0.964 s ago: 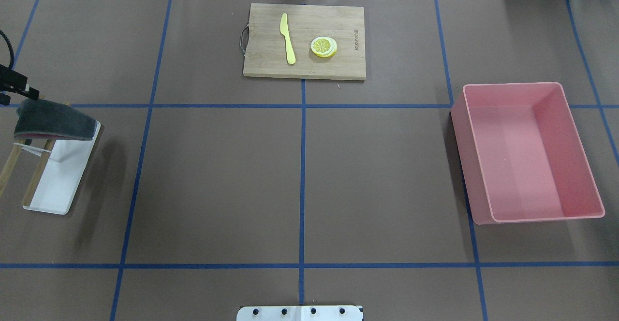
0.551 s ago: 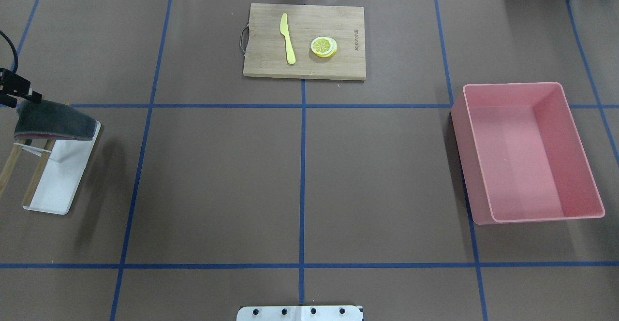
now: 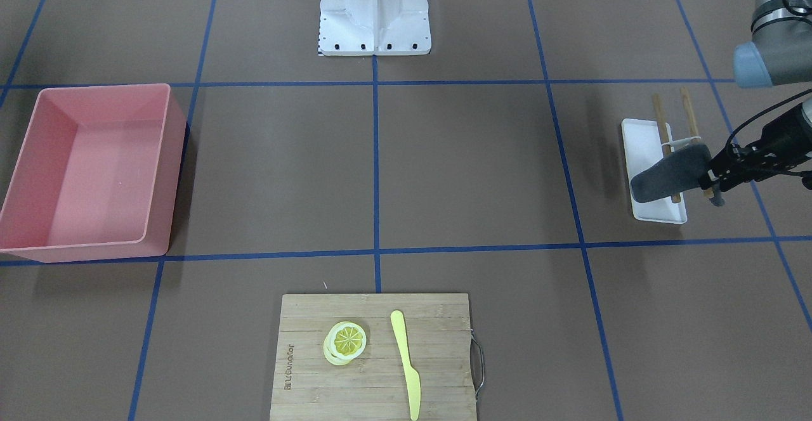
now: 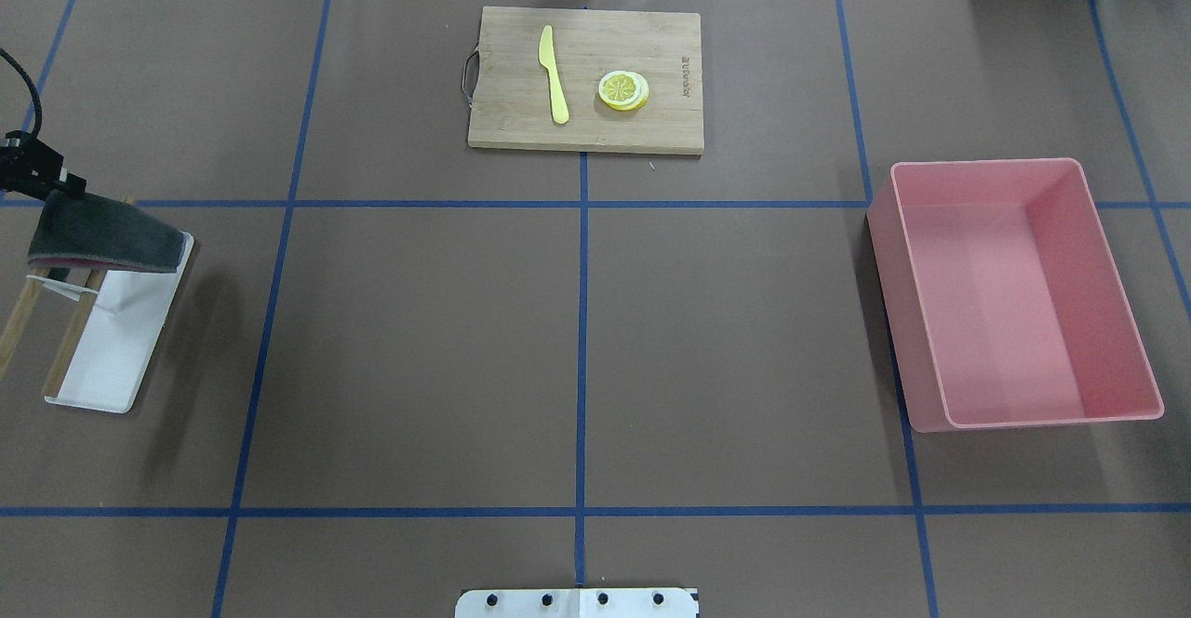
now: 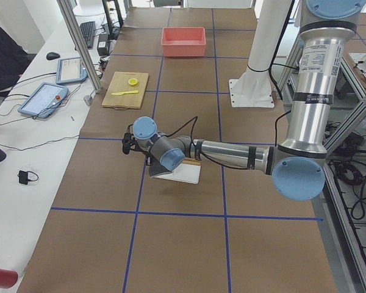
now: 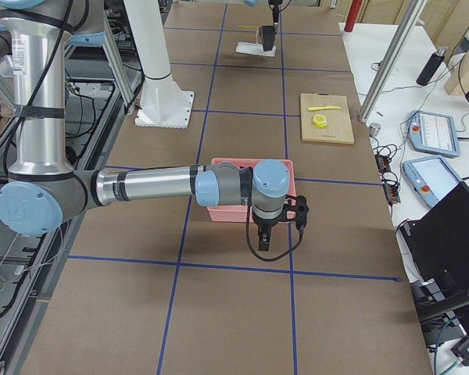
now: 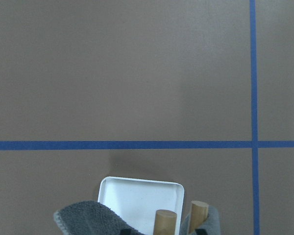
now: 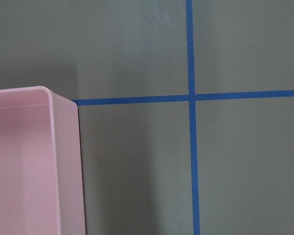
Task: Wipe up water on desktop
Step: 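Lift the gray towel with the left gripper up from beside the white tray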
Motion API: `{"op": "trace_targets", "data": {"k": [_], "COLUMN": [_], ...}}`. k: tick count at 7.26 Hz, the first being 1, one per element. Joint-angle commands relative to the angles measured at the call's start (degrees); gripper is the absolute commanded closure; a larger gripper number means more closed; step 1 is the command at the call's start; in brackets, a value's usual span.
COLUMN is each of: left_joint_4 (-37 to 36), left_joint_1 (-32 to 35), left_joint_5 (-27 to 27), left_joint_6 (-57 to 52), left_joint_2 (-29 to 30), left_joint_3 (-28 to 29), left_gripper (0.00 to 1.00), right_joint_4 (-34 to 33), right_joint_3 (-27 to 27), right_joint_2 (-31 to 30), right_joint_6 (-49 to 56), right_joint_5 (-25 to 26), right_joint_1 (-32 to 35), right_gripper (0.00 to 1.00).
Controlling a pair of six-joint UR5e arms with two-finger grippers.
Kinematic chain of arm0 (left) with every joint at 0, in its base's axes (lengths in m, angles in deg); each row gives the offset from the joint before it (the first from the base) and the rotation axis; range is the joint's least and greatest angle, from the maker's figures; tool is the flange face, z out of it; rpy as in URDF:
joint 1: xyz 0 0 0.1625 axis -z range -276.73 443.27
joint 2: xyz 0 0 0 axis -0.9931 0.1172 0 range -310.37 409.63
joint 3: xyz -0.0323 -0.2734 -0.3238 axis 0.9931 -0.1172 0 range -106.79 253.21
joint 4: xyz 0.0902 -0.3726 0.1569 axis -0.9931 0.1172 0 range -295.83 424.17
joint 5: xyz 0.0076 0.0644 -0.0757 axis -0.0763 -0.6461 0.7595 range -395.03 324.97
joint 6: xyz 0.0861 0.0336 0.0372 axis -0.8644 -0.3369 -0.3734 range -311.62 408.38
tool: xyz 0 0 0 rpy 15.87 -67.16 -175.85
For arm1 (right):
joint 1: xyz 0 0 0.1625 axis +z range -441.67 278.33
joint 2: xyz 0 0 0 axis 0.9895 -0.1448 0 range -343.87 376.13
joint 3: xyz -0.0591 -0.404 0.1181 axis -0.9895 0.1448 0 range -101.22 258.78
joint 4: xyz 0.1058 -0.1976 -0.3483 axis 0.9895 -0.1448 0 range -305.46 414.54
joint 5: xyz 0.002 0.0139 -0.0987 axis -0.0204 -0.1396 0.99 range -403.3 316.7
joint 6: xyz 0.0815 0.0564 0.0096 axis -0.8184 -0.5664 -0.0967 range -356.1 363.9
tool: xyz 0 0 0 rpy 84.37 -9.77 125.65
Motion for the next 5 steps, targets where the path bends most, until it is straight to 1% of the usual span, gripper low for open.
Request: {"op": "trace_targets", "data": {"k": [1, 2, 3, 4, 5], "left_joint_4": [-0.32, -0.32, -0.32, -0.41, -0.41], "left_joint_1": [-0.01, 0.07, 0.07, 0.07, 0.16], "left_joint_5": [1.37, 1.3, 1.21, 1.38, 1.82], "left_joint_6": [-0.06, -0.06, -0.06, -0.06, -0.06], "left_joint_2": [-0.13, -0.31, -0.31, -0.4, -0.74], "left_joint_3": [-0.05, 0.04, -0.05, -0.05, -0.05], "left_gripper": [0.75, 0.83, 0.96, 1.0, 1.0], "right_joint_4": [-0.01, -0.01, -0.1, -0.01, -0.01], "right_joint_3": [0.09, 0.09, 0.09, 0.09, 0.35], "right_joint_2": [0.02, 0.02, 0.02, 0.02, 0.1], "right_joint_6": [0.0, -0.09, -0.09, -0.09, -0.18], "right_joint_5": [0.09, 0.0, 0.0, -0.87, -1.84], "right_joint_1": [0.0, 0.0, 0.0, 0.0, 0.0], "right_gripper": [0.0, 0.0, 0.0, 0.0, 0.0]}}
